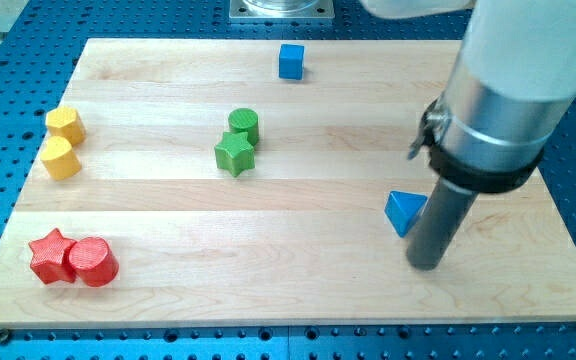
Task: Move the blue triangle to the right of the green circle
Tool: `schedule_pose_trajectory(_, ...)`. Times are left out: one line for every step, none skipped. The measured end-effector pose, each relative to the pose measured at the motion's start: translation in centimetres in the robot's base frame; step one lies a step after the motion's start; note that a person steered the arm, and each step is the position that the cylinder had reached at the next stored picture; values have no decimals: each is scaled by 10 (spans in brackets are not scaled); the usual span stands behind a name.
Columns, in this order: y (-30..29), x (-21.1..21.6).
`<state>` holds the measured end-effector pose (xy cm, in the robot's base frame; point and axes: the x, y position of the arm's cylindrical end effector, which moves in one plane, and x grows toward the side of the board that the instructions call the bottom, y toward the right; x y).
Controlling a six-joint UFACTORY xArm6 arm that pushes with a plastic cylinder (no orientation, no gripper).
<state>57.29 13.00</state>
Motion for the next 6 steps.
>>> schedule_pose_trajectory(-75, -36)
schedule_pose_trajectory(-66, -88)
schedule_pose_trajectory(-58, -5)
schedule_pose_trajectory(-10, -33)
schedule_pose_trajectory(14, -96)
schedule_pose_trajectory(51, -69)
